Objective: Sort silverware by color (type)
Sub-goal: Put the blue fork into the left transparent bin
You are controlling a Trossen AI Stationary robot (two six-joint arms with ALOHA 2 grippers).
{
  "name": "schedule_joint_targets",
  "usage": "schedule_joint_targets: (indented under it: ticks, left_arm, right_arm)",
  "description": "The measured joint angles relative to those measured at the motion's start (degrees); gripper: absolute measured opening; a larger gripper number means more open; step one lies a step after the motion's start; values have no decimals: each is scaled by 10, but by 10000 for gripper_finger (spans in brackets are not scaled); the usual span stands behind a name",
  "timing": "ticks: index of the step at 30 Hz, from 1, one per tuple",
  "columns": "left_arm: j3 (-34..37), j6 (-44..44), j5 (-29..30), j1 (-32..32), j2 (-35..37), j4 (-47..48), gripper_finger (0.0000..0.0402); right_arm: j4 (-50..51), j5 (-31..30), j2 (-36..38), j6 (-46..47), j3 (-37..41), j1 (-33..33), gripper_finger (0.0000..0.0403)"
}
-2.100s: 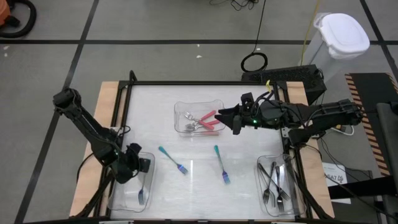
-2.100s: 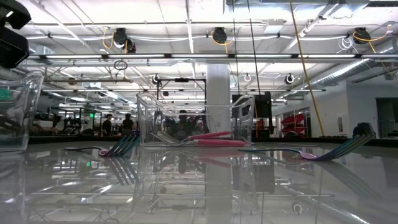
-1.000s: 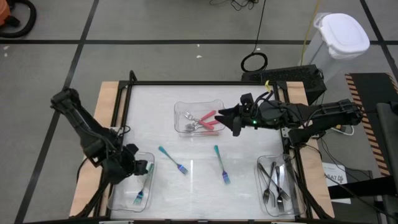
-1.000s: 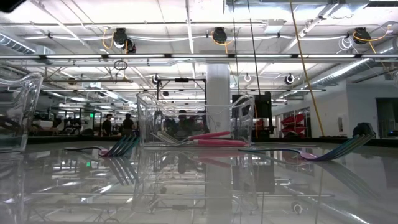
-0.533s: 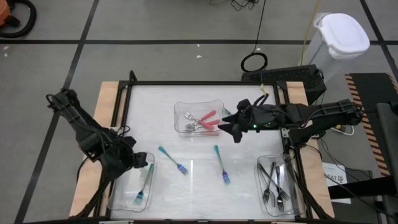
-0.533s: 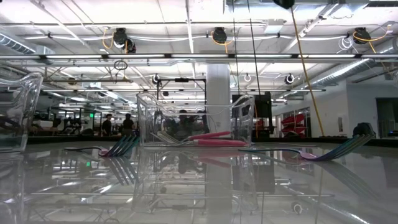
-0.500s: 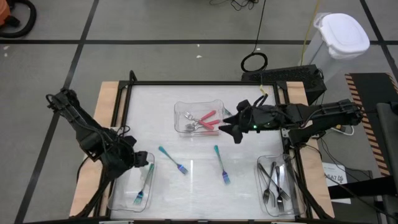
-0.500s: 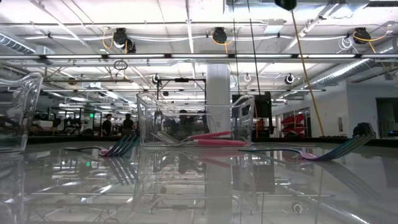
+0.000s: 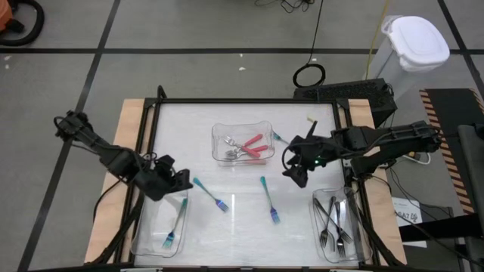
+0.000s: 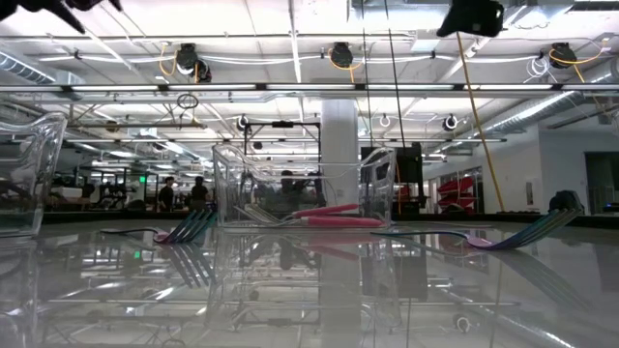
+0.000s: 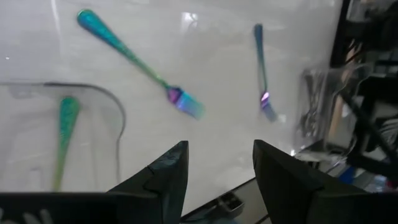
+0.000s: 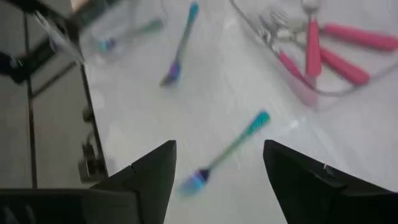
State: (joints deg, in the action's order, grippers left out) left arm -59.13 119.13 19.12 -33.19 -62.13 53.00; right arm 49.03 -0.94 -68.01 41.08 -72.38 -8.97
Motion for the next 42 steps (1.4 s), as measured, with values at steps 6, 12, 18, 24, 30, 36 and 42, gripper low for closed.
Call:
schedule_joint_targets:
  ticks: [6, 12, 18, 24, 30, 36, 42]
  left_arm:
    - [0, -13, 3, 44, 0, -29, 178]
    - [0, -87, 11, 79, -5, -76, 178]
    - [0, -152, 42, 99, -24, -145, 178]
    - [0, -244, 39, 121, -52, -156, 178]
    - [0, -360, 36, 138, -59, -166, 178]
    - [0, -476, 34, 146, -58, -166, 178]
    - [0, -525, 19, 147, -58, -166, 178]
  right_arm:
    - [49, 6, 0, -10, 0, 0, 235]
    - [47, -62, 0, -40, 32, 0, 235]
    - [70, -3, 0, 46, 49, -8, 235]
    - [75, -9, 0, 163, 51, -20, 235]
    - [90, -67, -8, 373, 51, -20, 235]
    - [61, -47, -60, 448, 51, -27, 235]
    - [-101, -21, -131, 439, 30, -34, 234]
